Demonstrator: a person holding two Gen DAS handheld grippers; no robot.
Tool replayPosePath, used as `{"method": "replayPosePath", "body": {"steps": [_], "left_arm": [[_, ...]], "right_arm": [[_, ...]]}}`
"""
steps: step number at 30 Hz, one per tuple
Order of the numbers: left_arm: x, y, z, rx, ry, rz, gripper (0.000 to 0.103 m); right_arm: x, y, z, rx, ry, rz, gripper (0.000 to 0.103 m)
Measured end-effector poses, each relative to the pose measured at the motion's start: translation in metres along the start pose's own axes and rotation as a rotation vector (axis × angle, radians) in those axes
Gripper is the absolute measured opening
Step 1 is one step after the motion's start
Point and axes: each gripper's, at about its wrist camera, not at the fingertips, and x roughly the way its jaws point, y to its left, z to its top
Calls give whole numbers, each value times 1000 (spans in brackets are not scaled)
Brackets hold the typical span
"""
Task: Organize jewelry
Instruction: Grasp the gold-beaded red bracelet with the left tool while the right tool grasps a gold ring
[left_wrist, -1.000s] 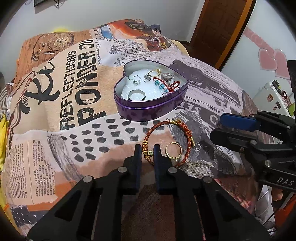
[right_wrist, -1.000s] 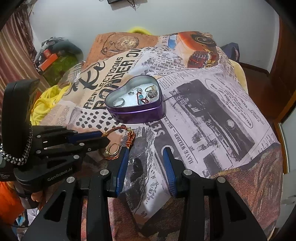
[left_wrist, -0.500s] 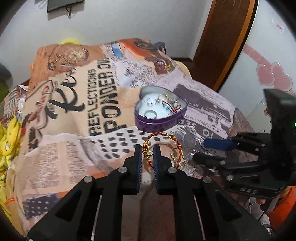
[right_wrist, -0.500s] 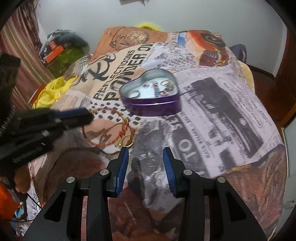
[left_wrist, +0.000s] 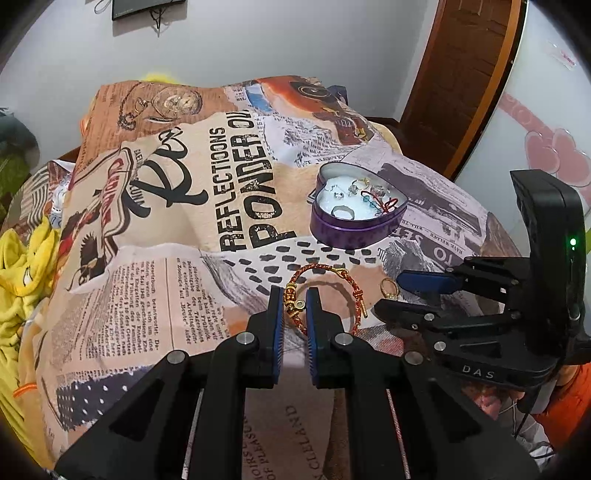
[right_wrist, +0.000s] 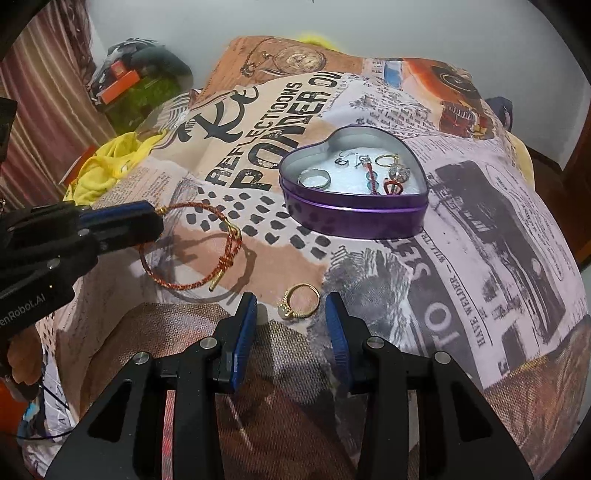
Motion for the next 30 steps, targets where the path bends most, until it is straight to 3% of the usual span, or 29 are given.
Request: {"method": "replayPosePath", "body": {"steps": [7, 9, 18, 30], "left_arm": [[5, -4, -1, 1, 3, -17, 10], [4, -5, -1, 2, 2, -18, 10], [-1, -9, 2, 13, -9, -3, 10], [-12, -13, 10, 16, -41, 7, 10]], "right_arm": [[1, 9, -3, -63, -5, -44, 34], [1, 9, -3, -63, -11, -54, 23], [-3, 6, -3, -31, -24, -30, 11], [-16, 0, -2, -17, -44, -32, 8]]}}
